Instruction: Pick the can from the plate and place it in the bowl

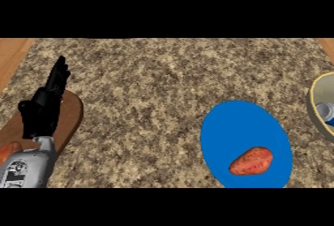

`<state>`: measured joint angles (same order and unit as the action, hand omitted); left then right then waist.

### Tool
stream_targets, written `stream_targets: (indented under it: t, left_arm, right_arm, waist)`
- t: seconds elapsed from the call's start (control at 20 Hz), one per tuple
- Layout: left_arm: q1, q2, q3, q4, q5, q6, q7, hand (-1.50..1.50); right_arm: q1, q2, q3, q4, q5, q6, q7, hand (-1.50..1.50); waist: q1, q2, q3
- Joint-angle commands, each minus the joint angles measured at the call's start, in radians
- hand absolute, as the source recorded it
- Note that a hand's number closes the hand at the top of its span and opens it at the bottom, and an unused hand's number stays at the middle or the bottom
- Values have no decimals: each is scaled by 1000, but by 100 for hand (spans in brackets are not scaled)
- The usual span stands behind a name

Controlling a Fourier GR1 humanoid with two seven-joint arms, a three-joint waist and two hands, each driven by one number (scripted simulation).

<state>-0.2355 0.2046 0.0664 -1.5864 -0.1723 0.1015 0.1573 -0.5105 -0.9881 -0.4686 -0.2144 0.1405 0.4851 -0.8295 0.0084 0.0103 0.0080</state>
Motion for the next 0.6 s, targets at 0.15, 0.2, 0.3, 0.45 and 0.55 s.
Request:
stream_targets:
  t: [0.15,0.2,0.3,0.45,0.55]
  left_arm:
    - [30,8,8,-23,5,-6,-4,0]
    - [53,0,-1,-21,1,-6,-11,0]
    - [44,-10,-6,-24,-2,3,-4,0]
    - [40,0,8,-24,9,-5,2,0]
    - [46,-10,0,-10,-7,10,-18,0]
  right_arm:
    - [98,-55,1,-27,-35,309,-157,-150]
    - [139,-18,5,-44,-36,277,-211,-150]
    - [162,-25,6,-58,-49,297,-211,-150]
    - [174,-35,12,-91,-66,319,-202,-150]
    - [192,-19,23,-112,-72,311,-207,-150]
  waist:
    - [-6,-7,2]
    - [-14,-8,2]
    - [-23,-8,4]
    - [-20,-9,2]
    - [-20,-7,1]
